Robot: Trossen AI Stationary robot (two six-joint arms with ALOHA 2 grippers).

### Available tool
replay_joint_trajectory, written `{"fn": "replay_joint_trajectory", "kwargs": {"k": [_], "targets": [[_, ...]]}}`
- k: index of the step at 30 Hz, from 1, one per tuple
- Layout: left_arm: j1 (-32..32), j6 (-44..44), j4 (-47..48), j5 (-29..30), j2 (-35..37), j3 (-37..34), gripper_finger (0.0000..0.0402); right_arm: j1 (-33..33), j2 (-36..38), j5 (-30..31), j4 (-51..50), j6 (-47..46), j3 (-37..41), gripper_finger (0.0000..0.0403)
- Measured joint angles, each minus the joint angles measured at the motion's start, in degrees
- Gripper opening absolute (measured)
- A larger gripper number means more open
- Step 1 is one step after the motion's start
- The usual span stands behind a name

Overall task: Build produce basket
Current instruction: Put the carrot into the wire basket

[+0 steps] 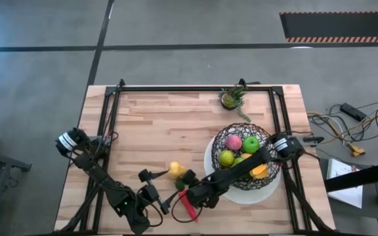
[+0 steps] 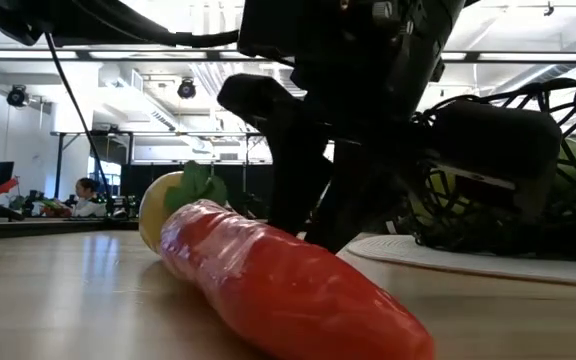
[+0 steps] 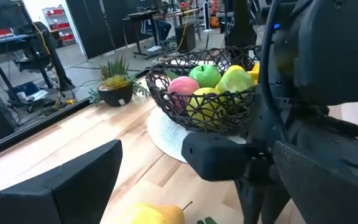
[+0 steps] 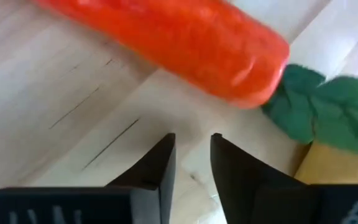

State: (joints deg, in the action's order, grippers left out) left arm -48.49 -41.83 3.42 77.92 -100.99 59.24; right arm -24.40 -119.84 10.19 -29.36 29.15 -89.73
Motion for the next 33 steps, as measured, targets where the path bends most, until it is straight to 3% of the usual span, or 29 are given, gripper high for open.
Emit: {"fn": "replay_joint_trajectory", "kwargs": {"k": [7, 12, 15, 24, 33], "targets": [[-0.45, 1.93, 0.06, -3.12, 0.39, 1.07, 0.0400, -0.78, 5.25, 0.13, -1.82, -5.31, 0.20, 0.0070], [-0.68, -0.27, -0.17, -19.44, 2.06, 1.09, 0.0400, -1.51, 5.96, -4.42, -0.16, -5.56, 0.26, 0.0100], [-0.70, -3.96, 0.13, -24.83, 2.00, 0.58, 0.0400, -1.83, 5.82, -7.25, 3.30, -3.24, 0.25, 0.0133], [-0.20, -7.45, 0.11, -24.95, 1.73, -2.67, 0.0400, -3.13, 4.23, -7.23, 4.34, 18.56, 0.59, 0.0228], [-0.05, -11.88, 0.05, -24.89, 1.73, -5.13, 0.0400, -3.24, 1.13, -7.39, 9.07, 32.16, 0.86, 0.0242]]}}
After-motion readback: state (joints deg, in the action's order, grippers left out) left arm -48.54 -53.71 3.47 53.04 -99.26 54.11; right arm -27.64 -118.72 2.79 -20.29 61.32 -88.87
